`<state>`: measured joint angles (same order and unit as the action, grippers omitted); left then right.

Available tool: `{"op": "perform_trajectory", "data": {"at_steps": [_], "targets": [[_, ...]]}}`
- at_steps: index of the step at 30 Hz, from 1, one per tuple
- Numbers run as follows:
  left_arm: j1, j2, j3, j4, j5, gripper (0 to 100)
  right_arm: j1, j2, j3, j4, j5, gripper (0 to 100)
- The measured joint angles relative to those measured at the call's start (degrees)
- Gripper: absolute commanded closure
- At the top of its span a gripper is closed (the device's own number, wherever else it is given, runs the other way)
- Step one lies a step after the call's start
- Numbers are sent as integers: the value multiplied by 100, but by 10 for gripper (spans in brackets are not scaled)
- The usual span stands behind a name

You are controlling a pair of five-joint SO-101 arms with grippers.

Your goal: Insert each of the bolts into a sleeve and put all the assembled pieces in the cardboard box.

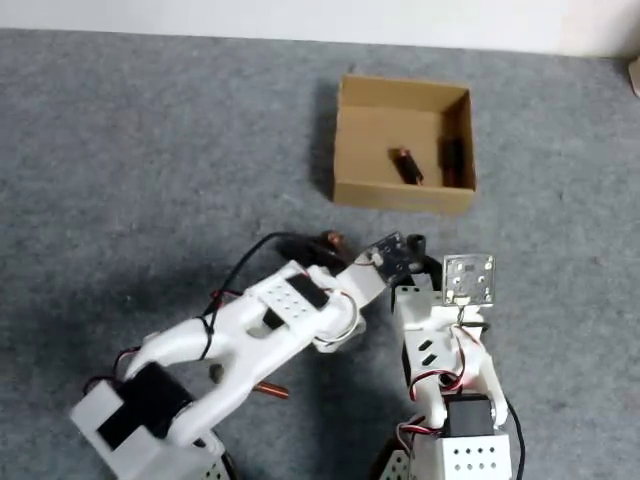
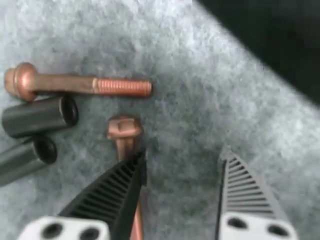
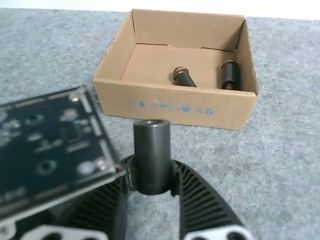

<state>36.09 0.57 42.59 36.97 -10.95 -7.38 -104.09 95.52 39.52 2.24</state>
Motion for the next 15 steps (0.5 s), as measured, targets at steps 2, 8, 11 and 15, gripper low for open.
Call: {"op": "perform_trajectory", "data": {"at_steps": [2, 8, 11, 15], "targets": [[-79, 132, -149, 97, 0, 776, 0, 0, 0, 0, 0, 994], [-158, 237, -387, 422, 26, 803, 0, 0, 0, 0, 0, 994], [-167, 264, -457, 536, 457, 870, 0, 0, 0, 0, 0, 994], [-185, 290, -563, 554, 615, 848, 0, 0, 0, 0, 0, 994]]}}
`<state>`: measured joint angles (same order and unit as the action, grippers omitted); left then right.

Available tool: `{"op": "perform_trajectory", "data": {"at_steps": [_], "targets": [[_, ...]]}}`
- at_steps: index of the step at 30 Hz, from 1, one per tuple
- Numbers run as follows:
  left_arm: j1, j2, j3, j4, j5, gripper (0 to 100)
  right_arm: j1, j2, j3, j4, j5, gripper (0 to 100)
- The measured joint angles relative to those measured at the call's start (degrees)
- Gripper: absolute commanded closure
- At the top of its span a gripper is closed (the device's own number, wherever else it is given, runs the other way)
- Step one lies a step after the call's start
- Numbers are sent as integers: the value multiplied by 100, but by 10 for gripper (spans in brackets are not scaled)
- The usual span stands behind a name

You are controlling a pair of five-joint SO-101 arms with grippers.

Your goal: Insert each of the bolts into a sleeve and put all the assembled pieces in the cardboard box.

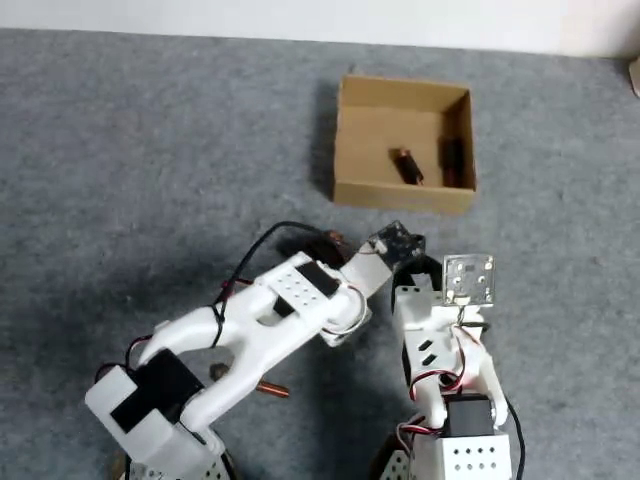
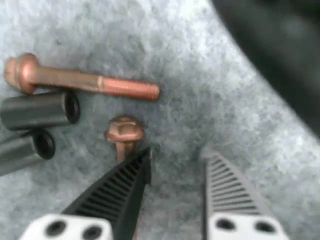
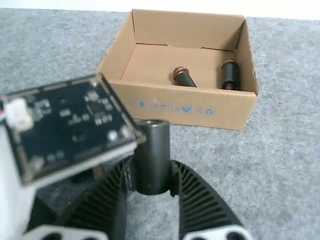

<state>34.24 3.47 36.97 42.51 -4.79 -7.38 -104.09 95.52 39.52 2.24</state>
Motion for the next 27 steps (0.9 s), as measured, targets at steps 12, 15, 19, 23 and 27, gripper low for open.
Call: {"op": "perform_trajectory", "data": {"at_steps": [12, 15, 19, 23, 27], "targets": [[-273, -712, -255, 976, 26, 825, 0, 0, 0, 0, 0, 994], [-475, -1073, -105, 976, 26, 824, 0, 0, 0, 0, 0, 994], [-738, -1204, -26, 967, -53, 824, 0, 0, 0, 0, 0, 994], [-730, -1204, 255, 712, -123, 824, 0, 0, 0, 0, 0, 994], [-738, -1204, 396, 422, -132, 824, 0, 0, 0, 0, 0, 994]]}}
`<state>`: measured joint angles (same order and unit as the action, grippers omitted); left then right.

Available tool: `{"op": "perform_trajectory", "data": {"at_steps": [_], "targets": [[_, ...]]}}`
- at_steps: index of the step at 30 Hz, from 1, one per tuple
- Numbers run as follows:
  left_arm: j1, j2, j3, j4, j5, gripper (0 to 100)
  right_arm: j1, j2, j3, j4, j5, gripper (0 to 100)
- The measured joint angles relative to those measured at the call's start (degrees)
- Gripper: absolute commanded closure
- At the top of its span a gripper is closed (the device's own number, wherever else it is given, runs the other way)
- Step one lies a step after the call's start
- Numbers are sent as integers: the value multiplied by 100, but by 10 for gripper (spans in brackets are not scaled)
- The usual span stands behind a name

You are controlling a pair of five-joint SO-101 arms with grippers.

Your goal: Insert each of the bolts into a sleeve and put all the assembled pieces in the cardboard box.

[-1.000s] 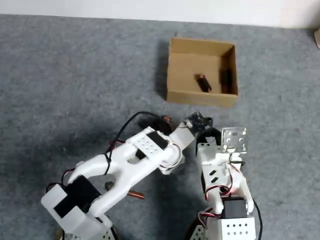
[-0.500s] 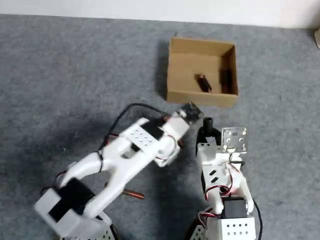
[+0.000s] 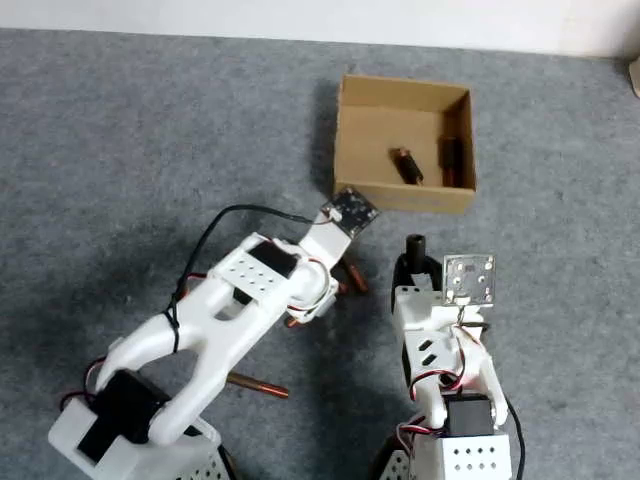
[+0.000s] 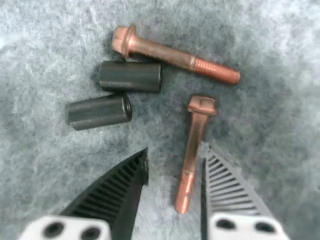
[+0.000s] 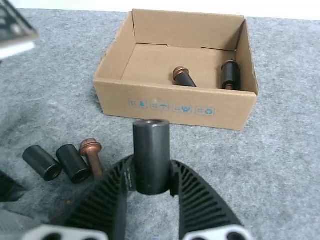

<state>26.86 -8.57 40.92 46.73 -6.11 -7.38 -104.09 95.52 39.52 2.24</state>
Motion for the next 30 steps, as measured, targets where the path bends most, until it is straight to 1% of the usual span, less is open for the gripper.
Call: {"op": "perform_trajectory", "data": {"at_steps": [5, 13, 17, 21, 28, 30], "targets": [[35, 0, 18, -35, 0, 824, 0, 0, 0, 0, 0, 994], [422, 325, 18, -53, 0, 824, 0, 0, 0, 0, 0, 994], [404, 352, 0, -53, 0, 824, 0, 0, 0, 0, 0, 994], [396, 695, -62, -79, 9, 824, 0, 0, 0, 0, 0, 994], [79, 1591, -800, -70, -9, 829, 0, 0, 0, 0, 0, 994], [79, 1776, -1020, 97, -9, 829, 0, 0, 0, 0, 0, 994]]}}
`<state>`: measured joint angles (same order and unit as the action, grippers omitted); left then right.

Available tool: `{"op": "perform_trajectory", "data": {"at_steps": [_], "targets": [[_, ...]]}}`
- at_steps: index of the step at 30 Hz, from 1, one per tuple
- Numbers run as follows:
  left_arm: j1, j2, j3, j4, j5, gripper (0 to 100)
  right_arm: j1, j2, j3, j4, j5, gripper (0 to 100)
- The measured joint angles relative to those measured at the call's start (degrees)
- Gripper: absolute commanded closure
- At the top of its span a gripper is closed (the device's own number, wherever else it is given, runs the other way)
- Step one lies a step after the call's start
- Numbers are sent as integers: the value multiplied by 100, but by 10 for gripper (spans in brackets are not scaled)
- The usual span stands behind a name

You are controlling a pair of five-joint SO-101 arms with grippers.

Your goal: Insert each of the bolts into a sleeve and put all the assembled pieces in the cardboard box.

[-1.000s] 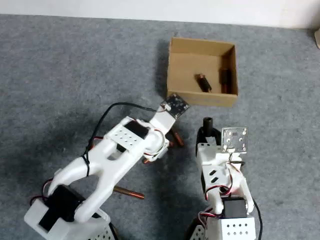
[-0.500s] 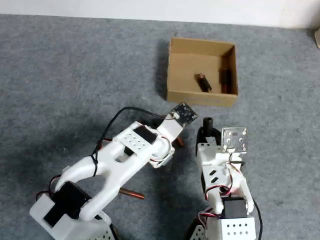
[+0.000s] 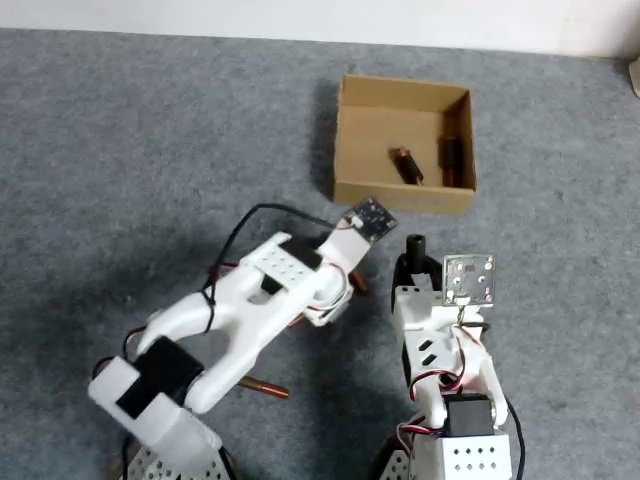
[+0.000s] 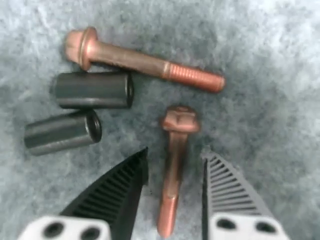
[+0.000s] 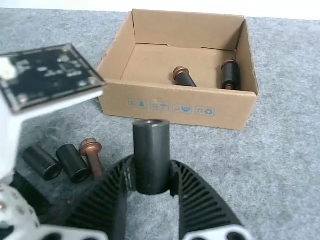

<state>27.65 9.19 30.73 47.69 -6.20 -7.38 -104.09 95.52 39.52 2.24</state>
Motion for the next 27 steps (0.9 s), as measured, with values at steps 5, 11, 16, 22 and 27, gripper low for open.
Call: {"op": "perform_trajectory", "data": {"at_steps": [5, 11, 16, 22, 27], "targets": [[-9, 158, -343, 404, 0, 876, 0, 0, 0, 0, 0, 994], [26, 202, -369, 448, 18, 999, 0, 0, 0, 0, 0, 994], [26, 211, -466, 668, 18, 995, 0, 0, 0, 0, 0, 994], [0, -220, -273, 765, 18, 995, 0, 0, 0, 0, 0, 994], [0, -1556, 422, 800, 62, 995, 0, 0, 0, 0, 0, 994]]}}
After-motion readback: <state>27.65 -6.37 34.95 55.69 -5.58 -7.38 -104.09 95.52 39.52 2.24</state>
